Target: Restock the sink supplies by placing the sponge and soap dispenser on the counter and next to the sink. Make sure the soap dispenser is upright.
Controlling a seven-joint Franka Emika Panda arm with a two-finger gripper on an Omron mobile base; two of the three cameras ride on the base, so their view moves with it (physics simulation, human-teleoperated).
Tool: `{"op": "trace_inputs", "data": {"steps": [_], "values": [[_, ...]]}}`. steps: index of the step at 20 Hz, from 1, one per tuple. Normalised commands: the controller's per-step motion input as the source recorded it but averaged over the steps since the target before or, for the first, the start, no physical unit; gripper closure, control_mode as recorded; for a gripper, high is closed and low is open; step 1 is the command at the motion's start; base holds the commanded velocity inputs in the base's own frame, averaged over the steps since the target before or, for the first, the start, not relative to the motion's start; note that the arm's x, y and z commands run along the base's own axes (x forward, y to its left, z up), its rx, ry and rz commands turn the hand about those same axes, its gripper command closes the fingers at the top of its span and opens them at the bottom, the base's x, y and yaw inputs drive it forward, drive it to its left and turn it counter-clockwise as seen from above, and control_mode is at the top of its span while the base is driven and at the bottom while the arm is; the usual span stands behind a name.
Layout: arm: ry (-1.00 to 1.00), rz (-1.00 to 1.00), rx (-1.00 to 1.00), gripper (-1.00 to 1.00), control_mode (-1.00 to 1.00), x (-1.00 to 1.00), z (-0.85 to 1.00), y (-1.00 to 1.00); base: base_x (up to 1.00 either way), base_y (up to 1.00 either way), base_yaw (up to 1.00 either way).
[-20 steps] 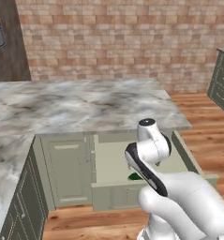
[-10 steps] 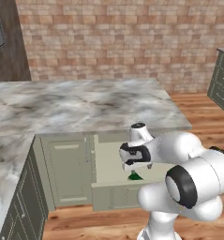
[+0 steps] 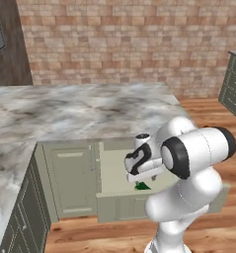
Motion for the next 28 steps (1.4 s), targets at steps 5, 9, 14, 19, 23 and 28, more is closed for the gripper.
{"op": "trace_inputs", "data": {"steps": [5, 9, 14, 19, 23, 28], "values": [[0.00, 0.02, 0.03, -1.00, -1.00, 0.06, -0.37, 0.00, 0.00, 0.00, 0.00], [0.00, 0.02, 0.02, -1.00, -1.00, 0.08, -0.33, 0.00, 0.00, 0.00, 0.00], [-0.03, 0.03, 0.02, -1.00, -1.00, 0.11, -0.25, -0.02, 0.00, 0.00, 0.00], [-0.08, 0.06, 0.03, -1.00, -1.00, 0.32, -0.15, -0.08, 0.00, 0.00, 0.00], [0.00, 0.04, 0.00, -1.00, -1.00, 0.18, -0.31, 0.00, 0.00, 0.00, 0.00], [0.00, 0.00, 0.00, -1.00, -1.00, 0.13, -0.23, 0.00, 0.00, 0.00, 0.00]]}}
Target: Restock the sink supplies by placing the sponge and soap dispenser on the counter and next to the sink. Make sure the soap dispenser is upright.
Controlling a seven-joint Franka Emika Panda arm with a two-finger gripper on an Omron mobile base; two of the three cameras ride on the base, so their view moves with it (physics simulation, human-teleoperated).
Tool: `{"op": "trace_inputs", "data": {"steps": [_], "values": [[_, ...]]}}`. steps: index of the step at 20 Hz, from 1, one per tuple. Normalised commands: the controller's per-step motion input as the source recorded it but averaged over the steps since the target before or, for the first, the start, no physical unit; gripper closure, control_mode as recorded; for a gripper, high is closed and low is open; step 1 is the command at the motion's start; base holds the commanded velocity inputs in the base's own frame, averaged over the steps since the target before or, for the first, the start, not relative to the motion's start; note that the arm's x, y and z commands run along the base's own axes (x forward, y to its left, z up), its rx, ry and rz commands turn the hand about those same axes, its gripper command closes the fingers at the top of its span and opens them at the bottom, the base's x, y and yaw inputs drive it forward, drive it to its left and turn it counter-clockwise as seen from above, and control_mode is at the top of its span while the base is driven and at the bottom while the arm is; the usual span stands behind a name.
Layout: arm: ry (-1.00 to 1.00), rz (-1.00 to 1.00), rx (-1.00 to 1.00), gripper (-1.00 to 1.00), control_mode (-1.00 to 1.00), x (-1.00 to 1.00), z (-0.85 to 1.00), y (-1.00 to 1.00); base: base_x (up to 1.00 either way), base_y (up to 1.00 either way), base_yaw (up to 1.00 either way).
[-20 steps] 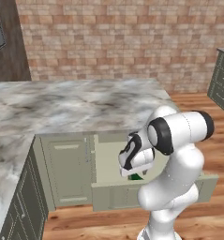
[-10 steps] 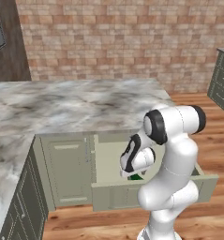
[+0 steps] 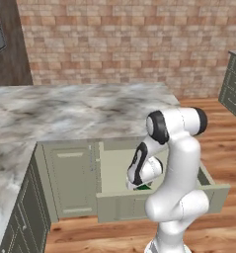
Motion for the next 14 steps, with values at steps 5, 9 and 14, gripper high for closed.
{"op": "trace_inputs", "data": {"steps": [5, 9, 14], "values": [[0.00, 0.00, 0.00, -1.00, -1.00, 0.18, -0.28, 0.01, 0.00, 0.00, 0.00], [0.00, 0.00, 0.00, -1.00, -1.00, 0.02, -0.41, 0.00, 0.00, 0.00, 0.00], [0.00, 0.00, 0.01, 1.00, -1.00, 0.00, -0.14, 0.09, 0.00, 0.00, 0.00]]}}
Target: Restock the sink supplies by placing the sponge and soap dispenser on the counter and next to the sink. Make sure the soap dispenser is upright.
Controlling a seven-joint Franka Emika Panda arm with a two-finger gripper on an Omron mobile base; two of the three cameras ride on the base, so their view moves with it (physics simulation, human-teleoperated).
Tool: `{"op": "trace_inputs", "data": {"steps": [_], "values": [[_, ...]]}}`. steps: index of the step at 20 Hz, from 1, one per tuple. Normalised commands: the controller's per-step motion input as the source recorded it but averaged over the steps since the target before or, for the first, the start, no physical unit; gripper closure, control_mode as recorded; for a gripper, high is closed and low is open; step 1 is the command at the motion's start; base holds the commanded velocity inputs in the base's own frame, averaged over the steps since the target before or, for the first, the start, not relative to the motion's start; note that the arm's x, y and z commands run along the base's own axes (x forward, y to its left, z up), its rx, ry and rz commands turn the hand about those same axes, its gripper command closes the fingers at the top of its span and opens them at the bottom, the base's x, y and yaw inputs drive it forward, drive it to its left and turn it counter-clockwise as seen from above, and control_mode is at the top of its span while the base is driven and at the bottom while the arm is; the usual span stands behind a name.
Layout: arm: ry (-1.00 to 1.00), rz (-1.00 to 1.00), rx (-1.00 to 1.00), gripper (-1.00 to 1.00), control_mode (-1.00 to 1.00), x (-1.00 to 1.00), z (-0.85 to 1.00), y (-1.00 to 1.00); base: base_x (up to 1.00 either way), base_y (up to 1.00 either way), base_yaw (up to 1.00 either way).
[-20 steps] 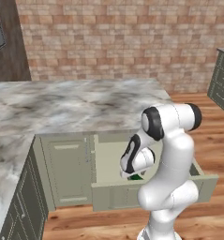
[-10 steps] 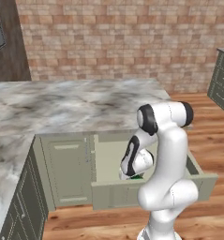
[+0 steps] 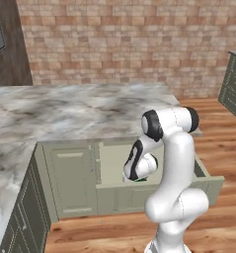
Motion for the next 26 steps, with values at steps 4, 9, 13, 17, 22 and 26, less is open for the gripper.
{"op": "trace_inputs", "data": {"steps": [4, 9, 13, 17, 22, 26], "values": [[-0.04, 0.00, 0.04, 1.00, -1.00, -0.06, 0.62, 0.00, 0.00, 0.00, 0.00], [-0.05, 0.01, 0.02, 1.00, -1.00, -0.15, 1.00, -0.10, 0.00, 0.00, 0.00], [-0.03, 0.00, 0.05, 1.00, -1.00, -0.25, 1.00, -0.08, 0.00, 0.00, 0.00], [0.00, 0.00, 0.04, 1.00, -1.00, -0.28, 1.00, -0.08, 0.00, 0.00, 0.00], [0.00, 0.00, 0.03, 1.00, -1.00, -0.40, 1.00, -0.06, 0.00, 0.00, 0.00], [0.00, 0.00, 0.01, 1.00, -1.00, -0.54, 0.84, 0.00, 0.00, 0.00, 0.00]]}}
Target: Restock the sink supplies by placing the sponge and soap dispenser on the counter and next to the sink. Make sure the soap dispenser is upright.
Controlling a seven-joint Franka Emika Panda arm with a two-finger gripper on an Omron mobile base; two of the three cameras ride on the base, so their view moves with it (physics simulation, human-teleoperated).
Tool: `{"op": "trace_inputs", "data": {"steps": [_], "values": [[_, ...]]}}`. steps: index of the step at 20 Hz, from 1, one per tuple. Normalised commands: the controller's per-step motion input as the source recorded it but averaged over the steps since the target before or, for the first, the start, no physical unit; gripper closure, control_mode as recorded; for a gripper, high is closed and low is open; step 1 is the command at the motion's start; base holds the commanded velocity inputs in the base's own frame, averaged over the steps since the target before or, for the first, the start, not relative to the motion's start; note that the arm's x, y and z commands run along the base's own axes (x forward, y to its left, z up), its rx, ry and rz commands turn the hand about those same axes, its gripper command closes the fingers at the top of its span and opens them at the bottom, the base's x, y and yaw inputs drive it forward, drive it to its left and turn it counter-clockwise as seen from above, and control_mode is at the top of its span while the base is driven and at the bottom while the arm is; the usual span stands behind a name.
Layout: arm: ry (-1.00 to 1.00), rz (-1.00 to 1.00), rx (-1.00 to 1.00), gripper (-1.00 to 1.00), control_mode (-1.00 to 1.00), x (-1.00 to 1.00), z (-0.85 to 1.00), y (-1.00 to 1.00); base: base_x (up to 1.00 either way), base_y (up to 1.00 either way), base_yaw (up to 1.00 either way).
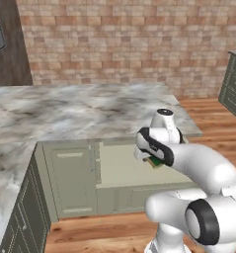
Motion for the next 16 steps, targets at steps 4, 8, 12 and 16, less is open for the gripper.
{"op": "trace_inputs", "data": {"steps": [4, 8, 12, 16], "values": [[0.04, 0.00, 0.00, 1.00, -1.00, -0.39, 0.31, 0.05, 0.00, 0.00, 0.00], [0.02, 0.00, 0.00, 1.00, -1.00, 0.00, -0.01, 0.02, 0.00, 0.00, 0.00], [0.00, 0.00, 0.00, 1.00, 1.00, 0.00, 0.00, 0.00, -0.67, 0.06, 0.34], [0.00, 0.00, 0.00, 1.00, 1.00, 0.00, 0.00, 0.00, -0.51, 0.29, 0.70]]}}
